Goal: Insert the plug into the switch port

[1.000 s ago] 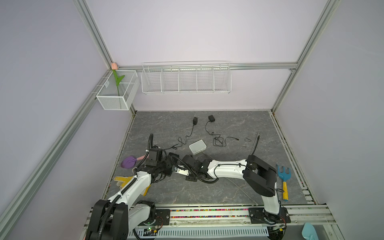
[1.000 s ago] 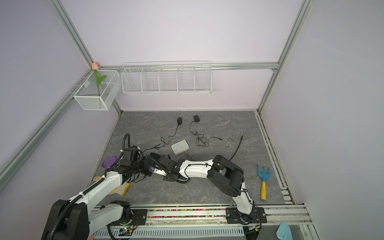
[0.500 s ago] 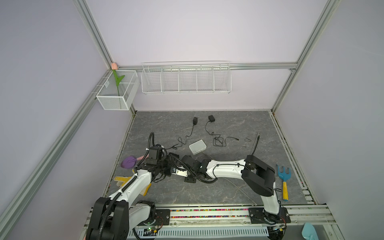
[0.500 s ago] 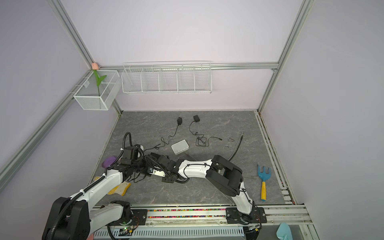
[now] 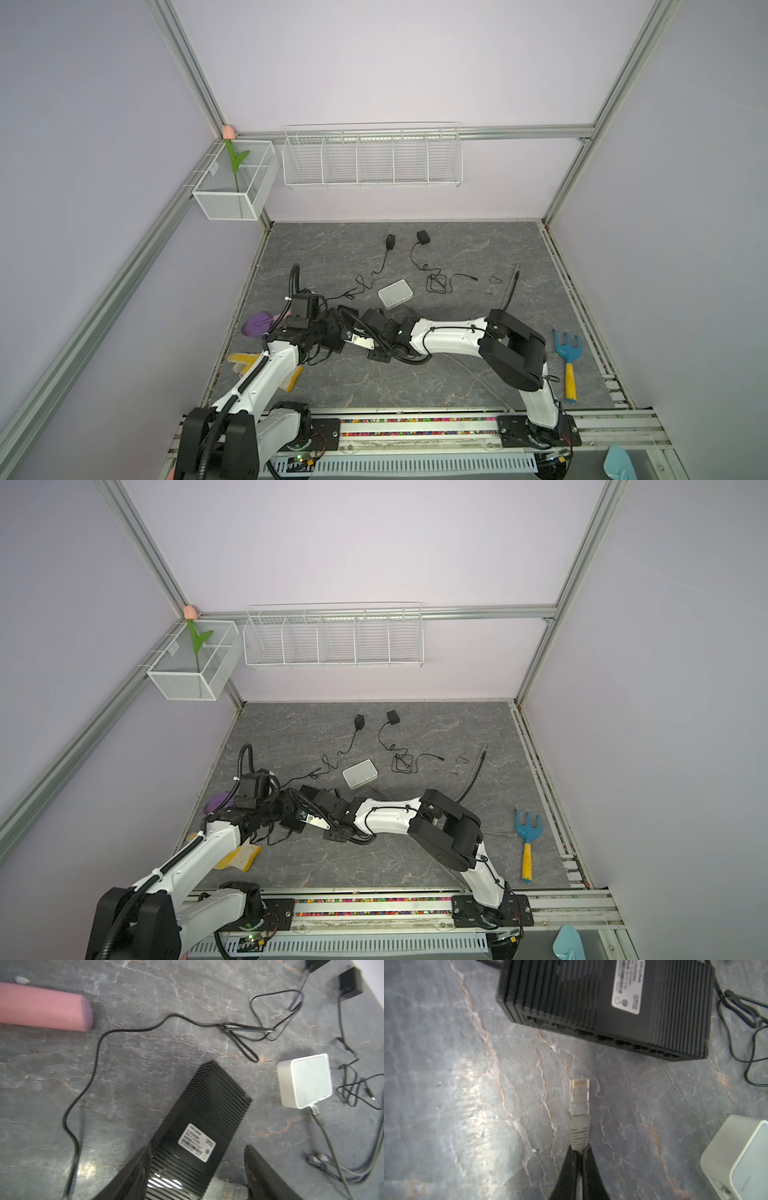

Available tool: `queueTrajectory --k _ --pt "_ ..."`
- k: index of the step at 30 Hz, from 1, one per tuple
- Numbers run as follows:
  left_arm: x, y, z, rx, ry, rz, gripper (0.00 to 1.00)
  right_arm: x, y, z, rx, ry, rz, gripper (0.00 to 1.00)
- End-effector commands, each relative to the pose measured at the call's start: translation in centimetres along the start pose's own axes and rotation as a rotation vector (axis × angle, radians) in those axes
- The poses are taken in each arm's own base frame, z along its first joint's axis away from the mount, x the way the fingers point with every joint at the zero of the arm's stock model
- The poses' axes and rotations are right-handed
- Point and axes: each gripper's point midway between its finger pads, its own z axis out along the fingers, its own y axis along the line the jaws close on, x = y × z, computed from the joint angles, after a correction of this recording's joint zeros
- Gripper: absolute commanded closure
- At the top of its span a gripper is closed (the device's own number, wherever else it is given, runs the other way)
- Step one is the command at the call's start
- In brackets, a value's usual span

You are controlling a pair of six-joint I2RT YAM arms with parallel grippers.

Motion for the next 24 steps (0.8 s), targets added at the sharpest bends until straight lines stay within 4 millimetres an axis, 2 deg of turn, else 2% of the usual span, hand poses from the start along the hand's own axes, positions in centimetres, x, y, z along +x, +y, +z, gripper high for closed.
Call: queueTrajectory --k 1,6,10,16,24 --pt "-0.1 0.3 0.5 -0.035 0.041 0.014 0.31 0.8 -1.1 -0.5 0.031 0.037 0.026 0.94" --pt "1.5 -0.9 2.1 0.035 0.15 0.015 0.4 1.5 -1.4 -1.3 0.026 0.045 0.027 0.94" --pt "2.6 -1.9 2.5 0.089 0.172 0.015 0.45 2.1 -1.0 -1.8 0.0 0.058 0.016 0.94" --pt "3.1 -2.3 2.1 0.115 0.156 0.019 0.46 2.1 0.1 -2.4 -0.063 0.056 0.012 0.94" --pt "3.4 -1.9 1.2 0.118 0.123 0.005 0.48 1.2 0.8 -1.9 -0.105 0.051 0.003 0.94"
